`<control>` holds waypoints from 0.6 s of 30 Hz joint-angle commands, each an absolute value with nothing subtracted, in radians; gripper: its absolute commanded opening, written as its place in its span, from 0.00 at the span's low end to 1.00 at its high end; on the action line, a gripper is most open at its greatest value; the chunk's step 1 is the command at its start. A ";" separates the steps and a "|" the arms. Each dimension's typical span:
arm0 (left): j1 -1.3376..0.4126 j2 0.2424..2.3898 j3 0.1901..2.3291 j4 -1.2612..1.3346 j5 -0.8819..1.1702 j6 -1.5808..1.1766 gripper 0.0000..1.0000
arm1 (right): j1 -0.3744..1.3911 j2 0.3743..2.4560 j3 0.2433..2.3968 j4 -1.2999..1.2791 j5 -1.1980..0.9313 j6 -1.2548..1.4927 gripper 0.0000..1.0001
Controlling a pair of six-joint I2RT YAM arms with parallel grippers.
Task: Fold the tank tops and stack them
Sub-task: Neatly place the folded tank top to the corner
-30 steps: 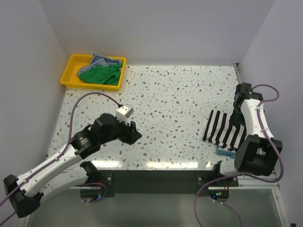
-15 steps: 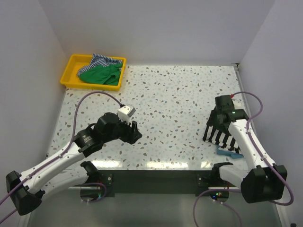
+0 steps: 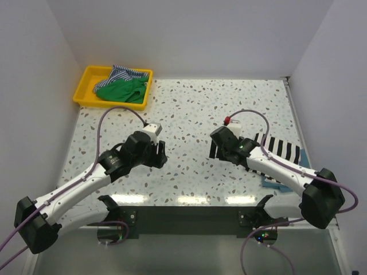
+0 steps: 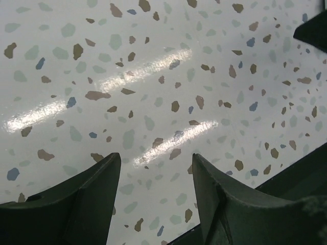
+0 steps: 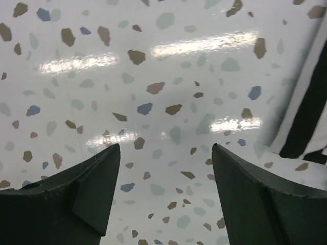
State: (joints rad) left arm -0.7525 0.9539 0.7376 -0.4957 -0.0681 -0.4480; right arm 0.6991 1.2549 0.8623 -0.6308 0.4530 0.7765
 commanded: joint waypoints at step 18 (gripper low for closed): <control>-0.709 1.108 0.835 -0.385 -0.267 -0.669 0.63 | 0.770 1.284 0.917 -0.327 0.287 0.647 0.80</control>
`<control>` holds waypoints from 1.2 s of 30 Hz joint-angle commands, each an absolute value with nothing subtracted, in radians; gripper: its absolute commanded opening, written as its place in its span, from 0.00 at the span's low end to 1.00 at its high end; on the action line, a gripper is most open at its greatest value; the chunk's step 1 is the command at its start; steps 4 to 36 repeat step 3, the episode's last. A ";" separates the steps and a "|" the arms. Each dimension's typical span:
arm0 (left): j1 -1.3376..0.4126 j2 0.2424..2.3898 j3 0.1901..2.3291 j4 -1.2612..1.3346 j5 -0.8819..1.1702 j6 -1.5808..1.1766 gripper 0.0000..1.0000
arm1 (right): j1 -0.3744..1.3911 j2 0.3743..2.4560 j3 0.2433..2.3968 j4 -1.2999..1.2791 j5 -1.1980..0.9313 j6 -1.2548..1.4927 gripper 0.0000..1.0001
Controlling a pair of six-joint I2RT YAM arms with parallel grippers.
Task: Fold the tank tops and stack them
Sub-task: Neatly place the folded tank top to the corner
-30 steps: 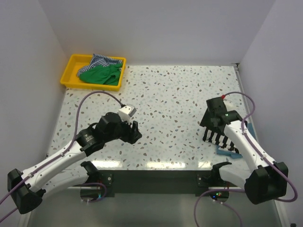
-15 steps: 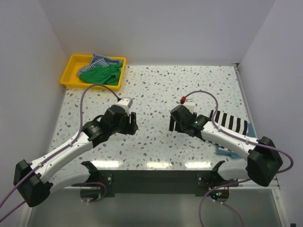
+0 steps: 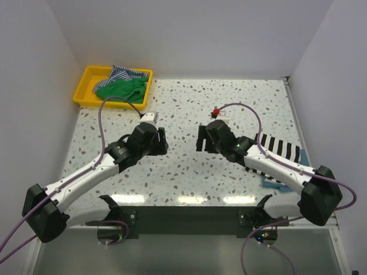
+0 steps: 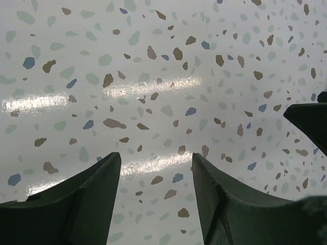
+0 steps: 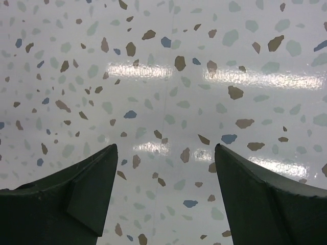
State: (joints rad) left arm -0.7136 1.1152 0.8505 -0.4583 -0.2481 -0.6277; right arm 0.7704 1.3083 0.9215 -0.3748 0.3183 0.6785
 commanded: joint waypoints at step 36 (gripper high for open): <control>-0.707 1.112 0.825 -0.379 -0.258 -0.667 0.63 | 0.772 1.264 0.902 -0.333 0.307 0.644 0.82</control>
